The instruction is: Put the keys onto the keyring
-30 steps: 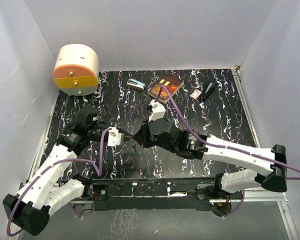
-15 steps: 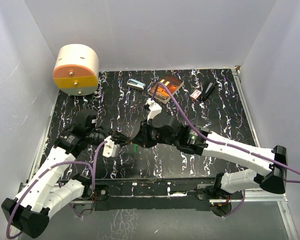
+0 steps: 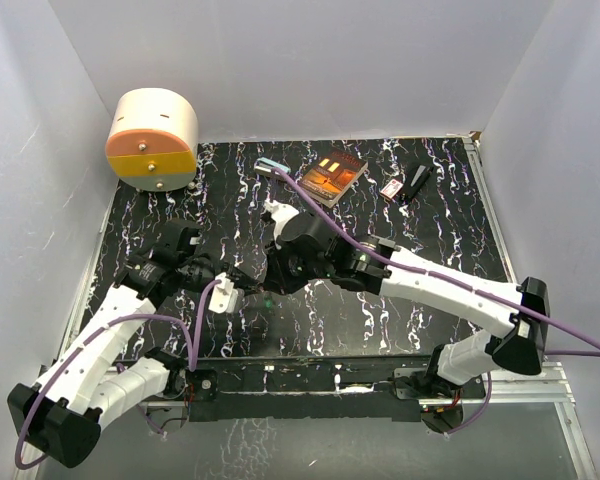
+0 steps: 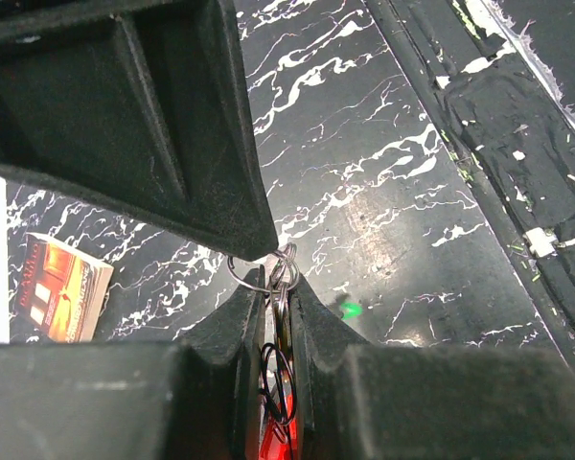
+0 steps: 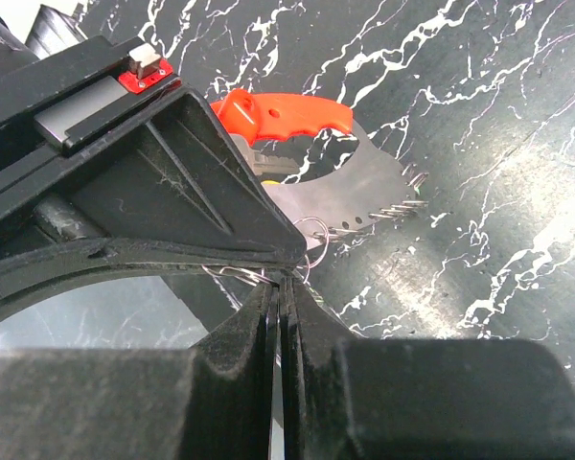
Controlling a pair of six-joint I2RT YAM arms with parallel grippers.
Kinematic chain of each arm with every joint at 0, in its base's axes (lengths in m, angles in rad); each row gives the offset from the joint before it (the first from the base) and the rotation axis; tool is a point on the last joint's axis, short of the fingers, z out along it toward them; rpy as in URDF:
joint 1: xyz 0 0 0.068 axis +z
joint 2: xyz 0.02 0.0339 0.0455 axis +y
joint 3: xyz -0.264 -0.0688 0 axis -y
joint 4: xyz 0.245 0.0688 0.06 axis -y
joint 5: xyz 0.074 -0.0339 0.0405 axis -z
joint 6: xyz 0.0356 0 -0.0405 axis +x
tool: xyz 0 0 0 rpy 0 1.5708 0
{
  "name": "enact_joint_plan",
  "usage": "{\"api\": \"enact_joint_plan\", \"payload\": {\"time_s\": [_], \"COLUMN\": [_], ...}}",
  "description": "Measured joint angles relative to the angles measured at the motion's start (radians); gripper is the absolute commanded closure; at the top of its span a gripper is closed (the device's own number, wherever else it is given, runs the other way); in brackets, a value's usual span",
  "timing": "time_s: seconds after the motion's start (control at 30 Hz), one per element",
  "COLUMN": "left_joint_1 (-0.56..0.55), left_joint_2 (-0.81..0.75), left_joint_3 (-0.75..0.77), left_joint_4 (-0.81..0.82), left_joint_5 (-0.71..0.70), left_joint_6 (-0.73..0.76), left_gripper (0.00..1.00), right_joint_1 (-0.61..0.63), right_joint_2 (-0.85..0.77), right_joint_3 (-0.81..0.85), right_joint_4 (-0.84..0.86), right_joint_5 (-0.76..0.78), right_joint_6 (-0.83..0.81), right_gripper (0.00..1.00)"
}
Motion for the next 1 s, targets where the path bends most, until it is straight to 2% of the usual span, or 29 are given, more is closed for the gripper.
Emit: {"api": "enact_joint_plan", "payload": {"time_s": [0.4, 0.43, 0.47, 0.5, 0.6, 0.67, 0.87, 1.0], "left_joint_1": [-0.001, -0.001, -0.002, -0.002, -0.005, -0.018, -0.034, -0.034], "left_joint_2": [0.044, 0.045, 0.046, 0.046, 0.044, 0.042, -0.006, -0.035], "left_joint_3": [0.001, -0.001, -0.003, -0.005, -0.029, -0.048, -0.127, -0.172], "left_joint_4": [-0.024, -0.017, -0.005, 0.011, 0.109, 0.193, 0.431, 0.573], "left_joint_5": [0.011, 0.013, 0.016, 0.018, 0.019, 0.021, -0.006, -0.052], "left_joint_6": [-0.003, -0.019, -0.040, -0.063, -0.188, -0.272, -0.524, -0.638], "left_gripper": [1.00, 1.00, 1.00, 1.00, 1.00, 1.00, 1.00, 1.00], "right_joint_1": [-0.011, -0.011, -0.012, -0.012, -0.015, -0.016, -0.021, -0.022], "right_joint_2": [0.103, 0.104, 0.103, 0.100, 0.034, -0.042, -0.315, -0.382], "right_joint_3": [0.124, 0.124, 0.124, 0.122, 0.046, -0.033, -0.252, -0.352], "right_joint_4": [-0.125, -0.125, -0.123, -0.118, -0.040, 0.035, 0.278, 0.414], "right_joint_5": [-0.049, -0.050, -0.047, -0.041, 0.008, 0.052, 0.222, 0.277], "right_joint_6": [-0.142, -0.150, -0.159, -0.164, -0.160, -0.145, -0.046, 0.025], "right_gripper": [0.91, 0.84, 0.72, 0.64, 0.54, 0.53, 0.60, 0.61]}}
